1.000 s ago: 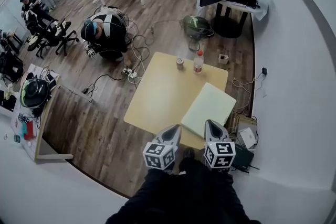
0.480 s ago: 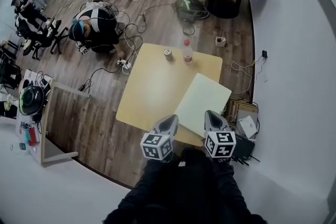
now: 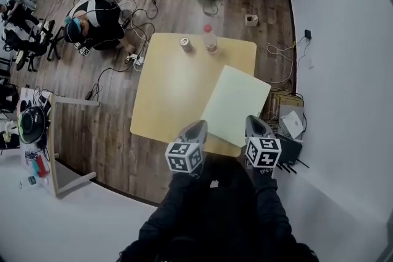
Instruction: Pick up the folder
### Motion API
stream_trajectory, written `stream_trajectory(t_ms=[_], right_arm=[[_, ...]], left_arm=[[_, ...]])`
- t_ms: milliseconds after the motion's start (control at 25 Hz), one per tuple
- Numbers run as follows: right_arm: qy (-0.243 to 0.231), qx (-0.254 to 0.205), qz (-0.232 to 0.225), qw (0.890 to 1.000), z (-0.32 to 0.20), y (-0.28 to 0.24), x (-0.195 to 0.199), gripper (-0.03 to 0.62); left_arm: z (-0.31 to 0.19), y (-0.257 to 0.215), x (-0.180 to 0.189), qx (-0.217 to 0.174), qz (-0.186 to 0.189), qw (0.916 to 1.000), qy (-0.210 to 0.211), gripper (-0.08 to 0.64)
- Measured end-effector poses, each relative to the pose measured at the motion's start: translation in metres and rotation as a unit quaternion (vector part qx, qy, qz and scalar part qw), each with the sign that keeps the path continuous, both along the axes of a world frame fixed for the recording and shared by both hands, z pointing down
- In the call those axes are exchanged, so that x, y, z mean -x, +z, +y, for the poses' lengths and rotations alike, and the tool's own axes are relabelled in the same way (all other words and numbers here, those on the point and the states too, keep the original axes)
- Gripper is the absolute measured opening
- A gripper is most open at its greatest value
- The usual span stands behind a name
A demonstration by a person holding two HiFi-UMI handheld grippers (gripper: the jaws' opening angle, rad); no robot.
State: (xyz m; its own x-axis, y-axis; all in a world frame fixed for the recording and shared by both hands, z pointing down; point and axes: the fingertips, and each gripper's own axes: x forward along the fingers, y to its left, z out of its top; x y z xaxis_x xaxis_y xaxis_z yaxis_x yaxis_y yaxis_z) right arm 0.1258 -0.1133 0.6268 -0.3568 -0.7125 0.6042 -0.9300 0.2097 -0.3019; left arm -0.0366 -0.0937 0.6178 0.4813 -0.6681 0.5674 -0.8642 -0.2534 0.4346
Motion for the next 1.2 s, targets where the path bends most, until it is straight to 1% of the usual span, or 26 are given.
stream_trajectory(t_ms=[120, 360, 440, 600, 800, 920, 1080, 1200], right_arm=[[0.019, 0.02, -0.001, 1.0, 0.0, 0.026, -0.015, 0.031], [0.047, 0.046, -0.011, 0.998, -0.002, 0.065, -0.037, 0.109], [0.058, 0.054, -0.019, 0.997, -0.002, 0.078, -0.046, 0.135], [0.074, 0.063, -0.042, 0.994, -0.008, 0.104, -0.061, 0.207], [0.097, 0.091, -0.096, 0.986, -0.013, 0.141, -0.073, 0.281], [0.102, 0.103, -0.13, 0.981, -0.016, 0.16, -0.076, 0.315], [0.108, 0.113, -0.195, 0.968, -0.024, 0.18, -0.078, 0.364], [0.098, 0.118, -0.229, 0.961, -0.027, 0.191, -0.075, 0.384]], left_arm=[[-0.006, 0.018, -0.009, 0.011, -0.002, 0.9998, 0.013, 0.04], [-0.012, 0.046, -0.017, 0.033, -0.001, 0.9992, 0.023, 0.04], [-0.011, 0.055, -0.022, 0.039, -0.001, 0.9989, 0.027, 0.04], [-0.018, 0.069, -0.032, 0.042, -0.003, 0.9986, 0.032, 0.04], [-0.022, 0.086, -0.042, 0.049, -0.009, 0.998, 0.04, 0.04], [-0.024, 0.095, -0.047, 0.053, -0.011, 0.9977, 0.041, 0.04], [-0.027, 0.106, -0.054, 0.056, -0.014, 0.9974, 0.044, 0.04], [-0.029, 0.116, -0.059, 0.057, -0.017, 0.9972, 0.046, 0.04]])
